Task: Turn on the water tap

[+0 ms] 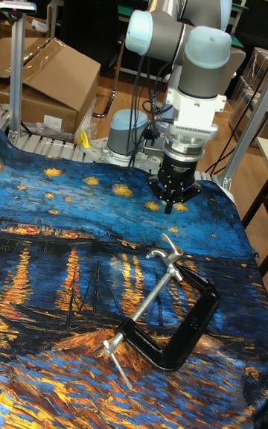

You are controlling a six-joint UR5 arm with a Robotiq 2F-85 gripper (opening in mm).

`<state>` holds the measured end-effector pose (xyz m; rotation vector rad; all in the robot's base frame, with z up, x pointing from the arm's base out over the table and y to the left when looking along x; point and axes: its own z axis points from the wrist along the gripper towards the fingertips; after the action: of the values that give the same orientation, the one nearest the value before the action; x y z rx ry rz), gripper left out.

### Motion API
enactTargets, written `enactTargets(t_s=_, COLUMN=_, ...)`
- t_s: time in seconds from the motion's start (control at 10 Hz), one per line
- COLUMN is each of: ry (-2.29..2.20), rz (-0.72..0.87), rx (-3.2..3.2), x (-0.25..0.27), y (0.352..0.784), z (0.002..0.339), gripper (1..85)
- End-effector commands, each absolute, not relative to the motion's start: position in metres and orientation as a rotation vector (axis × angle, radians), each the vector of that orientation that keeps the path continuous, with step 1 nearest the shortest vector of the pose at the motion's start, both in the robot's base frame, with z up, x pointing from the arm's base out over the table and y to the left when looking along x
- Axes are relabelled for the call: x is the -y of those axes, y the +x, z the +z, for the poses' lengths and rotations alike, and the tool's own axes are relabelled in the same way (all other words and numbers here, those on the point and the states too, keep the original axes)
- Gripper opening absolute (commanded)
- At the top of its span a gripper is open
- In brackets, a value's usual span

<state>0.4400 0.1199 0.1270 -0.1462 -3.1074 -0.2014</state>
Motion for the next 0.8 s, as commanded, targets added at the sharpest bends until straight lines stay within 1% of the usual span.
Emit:
enactTargets(t_s=0.0, ry=-0.155, rz=-0.208, rx=3.128, x=-0.133, y=0.439, z=0.116, gripper=1.0)
enactTargets(t_s=0.2, ry=-0.165, rz=-0.19, rx=3.149, x=-0.13, y=0.444, z=0.107, gripper=1.0)
enactTargets(t_s=0.5, ry=-0.166, rz=-0.169, rx=3.143, x=-0.126, y=0.442, z=0.108, gripper=1.0)
enactTargets(t_s=0.7, ry=-0.155, rz=-0.08, rx=3.13, x=-0.111, y=0.437, z=0.107, gripper=1.0)
